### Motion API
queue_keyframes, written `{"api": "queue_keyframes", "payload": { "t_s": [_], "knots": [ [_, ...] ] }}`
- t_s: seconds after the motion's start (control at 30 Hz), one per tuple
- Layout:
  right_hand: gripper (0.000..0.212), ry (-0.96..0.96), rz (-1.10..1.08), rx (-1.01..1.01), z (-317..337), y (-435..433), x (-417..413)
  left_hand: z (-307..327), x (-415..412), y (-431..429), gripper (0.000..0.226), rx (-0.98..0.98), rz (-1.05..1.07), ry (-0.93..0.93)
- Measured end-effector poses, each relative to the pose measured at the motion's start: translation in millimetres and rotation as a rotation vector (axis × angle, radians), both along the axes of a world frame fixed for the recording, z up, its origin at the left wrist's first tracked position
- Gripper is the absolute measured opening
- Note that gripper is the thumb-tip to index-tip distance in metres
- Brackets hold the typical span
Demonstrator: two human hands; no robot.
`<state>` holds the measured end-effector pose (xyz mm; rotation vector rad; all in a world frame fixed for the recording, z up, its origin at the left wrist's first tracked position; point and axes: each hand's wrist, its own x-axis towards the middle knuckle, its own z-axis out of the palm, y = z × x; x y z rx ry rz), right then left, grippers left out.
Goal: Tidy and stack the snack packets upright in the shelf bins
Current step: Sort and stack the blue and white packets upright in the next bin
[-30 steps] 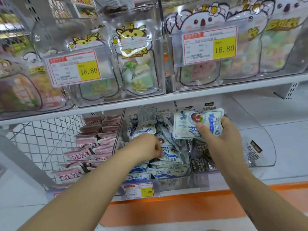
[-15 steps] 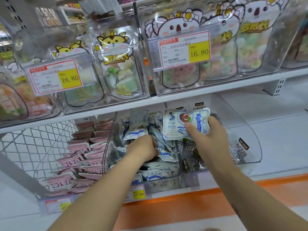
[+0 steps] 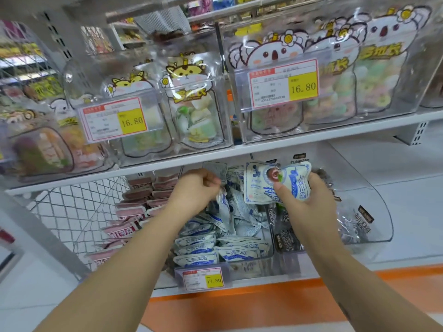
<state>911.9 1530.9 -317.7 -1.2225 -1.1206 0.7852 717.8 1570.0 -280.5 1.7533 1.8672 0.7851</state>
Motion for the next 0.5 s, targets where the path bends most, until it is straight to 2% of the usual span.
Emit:
{"api": "queue_keyframes", "payload": {
  "t_s": [0.13, 0.33, 0.4, 0.5],
  "knots": [
    [0.013, -0.026, 0.006, -0.003, -2, 0, -2, -2, 2, -8, 0.025, 0.137, -0.136, 0.029],
    [0.013, -0.087, -0.013, 0.044, -6, 2, 0, -17, 1, -10, 0.021, 0.096, -0.234, -0.004],
    [0.012, -0.156, 0.021, 0.054, -7, 1, 3, -17, 3, -5, 0.017, 0.114, -0.23, 0.025],
    [0.017, -0.392, 0.194, 0.094, -8, -1, 7, -4, 1, 2, 0.007, 0.183, -0.189, -0.002]
  ]
}}
